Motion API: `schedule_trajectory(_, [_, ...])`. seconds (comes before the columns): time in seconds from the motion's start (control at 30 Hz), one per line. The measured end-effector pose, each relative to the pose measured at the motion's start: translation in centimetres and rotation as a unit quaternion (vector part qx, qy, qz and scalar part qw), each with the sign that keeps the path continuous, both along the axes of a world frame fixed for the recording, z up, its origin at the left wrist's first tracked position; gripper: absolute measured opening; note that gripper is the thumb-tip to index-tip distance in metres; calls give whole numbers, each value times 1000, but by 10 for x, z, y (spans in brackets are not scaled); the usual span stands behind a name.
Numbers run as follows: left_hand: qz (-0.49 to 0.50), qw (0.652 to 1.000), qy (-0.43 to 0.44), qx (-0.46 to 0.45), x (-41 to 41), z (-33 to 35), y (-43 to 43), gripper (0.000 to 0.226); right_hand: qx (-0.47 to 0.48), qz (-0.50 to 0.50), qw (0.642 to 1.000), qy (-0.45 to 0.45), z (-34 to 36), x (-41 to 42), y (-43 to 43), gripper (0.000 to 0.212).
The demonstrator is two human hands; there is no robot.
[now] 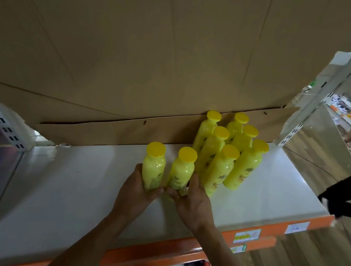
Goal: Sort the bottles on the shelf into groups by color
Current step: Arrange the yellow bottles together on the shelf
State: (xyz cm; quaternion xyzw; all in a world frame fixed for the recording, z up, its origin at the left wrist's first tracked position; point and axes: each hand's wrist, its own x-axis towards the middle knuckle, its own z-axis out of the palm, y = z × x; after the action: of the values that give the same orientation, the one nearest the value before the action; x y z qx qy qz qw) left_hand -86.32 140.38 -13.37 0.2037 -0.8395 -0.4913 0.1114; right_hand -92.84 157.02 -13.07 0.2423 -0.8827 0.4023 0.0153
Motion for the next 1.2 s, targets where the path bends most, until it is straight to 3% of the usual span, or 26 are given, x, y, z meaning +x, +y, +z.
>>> schedule_trajectory(0.53, [-103, 994, 13, 40, 18, -9, 75, 53, -3, -33, 999, 21, 7, 23, 82, 45])
schedule_trajectory(0.83, [-87, 995, 15, 47, 3, -8, 121, 55, 29, -40, 998, 33, 7, 1, 140, 47])
schedule_trajectory(1.0, [-22, 998, 17, 48, 0, 1, 140, 57, 6, -99, 995, -10, 11, -10, 149, 45])
schedule_trajectory(1.2, [-12, 999, 26, 42, -2, -9, 151, 71, -37, -83, 995, -44, 11, -22, 151, 62])
